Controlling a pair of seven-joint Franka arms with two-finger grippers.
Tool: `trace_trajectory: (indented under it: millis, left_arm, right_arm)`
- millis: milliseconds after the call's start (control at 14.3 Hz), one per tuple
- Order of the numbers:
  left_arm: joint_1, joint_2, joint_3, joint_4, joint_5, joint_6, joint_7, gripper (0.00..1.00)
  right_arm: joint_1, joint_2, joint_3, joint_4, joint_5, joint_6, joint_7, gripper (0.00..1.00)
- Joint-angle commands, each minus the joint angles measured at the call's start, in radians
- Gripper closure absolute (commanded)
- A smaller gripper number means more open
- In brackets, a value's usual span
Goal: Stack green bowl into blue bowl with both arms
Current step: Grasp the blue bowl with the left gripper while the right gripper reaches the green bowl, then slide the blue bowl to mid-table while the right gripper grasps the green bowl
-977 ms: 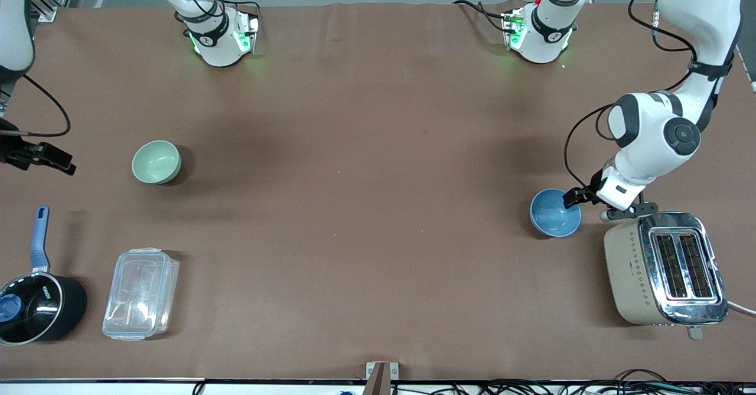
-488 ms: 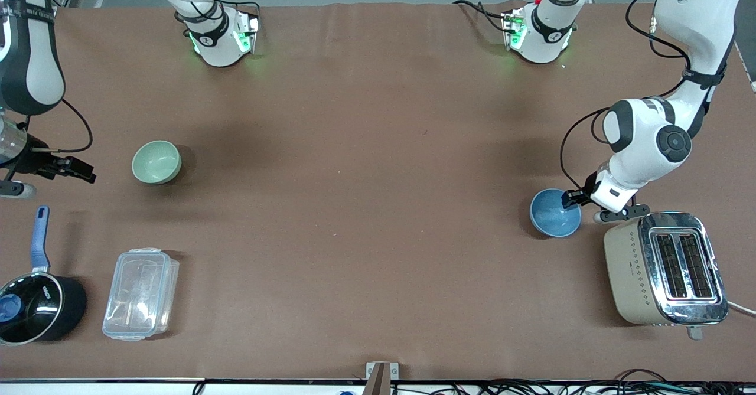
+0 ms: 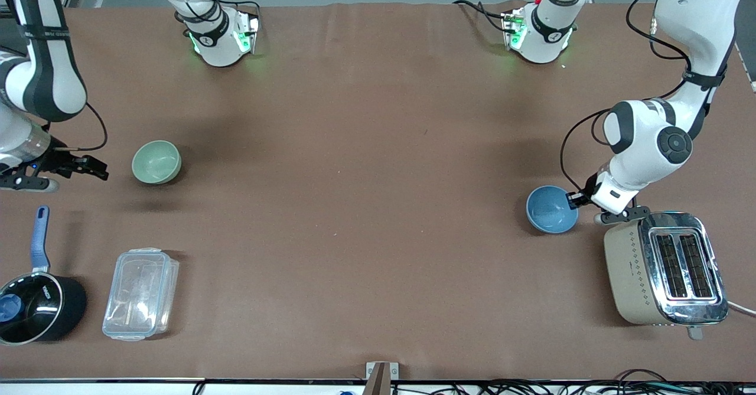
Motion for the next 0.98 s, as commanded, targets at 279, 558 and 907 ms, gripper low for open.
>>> trace_trajectory:
  millis: [279, 558, 907]
  left_arm:
    - [-0.01, -0.074, -0.154, 0.165, 0.001, -0.265, -0.196, 1.0]
    - [-0.161, -0.034, -0.225, 0.271, 0.0, -0.299, -0.446, 1.0]
    - [-0.376, 0.089, -0.223, 0.429, 0.001, -0.304, -0.675, 1.0]
  right_arm:
    - [-0.025, -0.01, 0.015, -0.222, -0.008, 0.249, -0.012, 0.02]
    - [-0.028, 0.019, 0.015, -0.268, -0.008, 0.302, -0.012, 0.02]
    - [-0.029, 0.059, 0.015, -0.291, -0.008, 0.348, -0.012, 0.04]
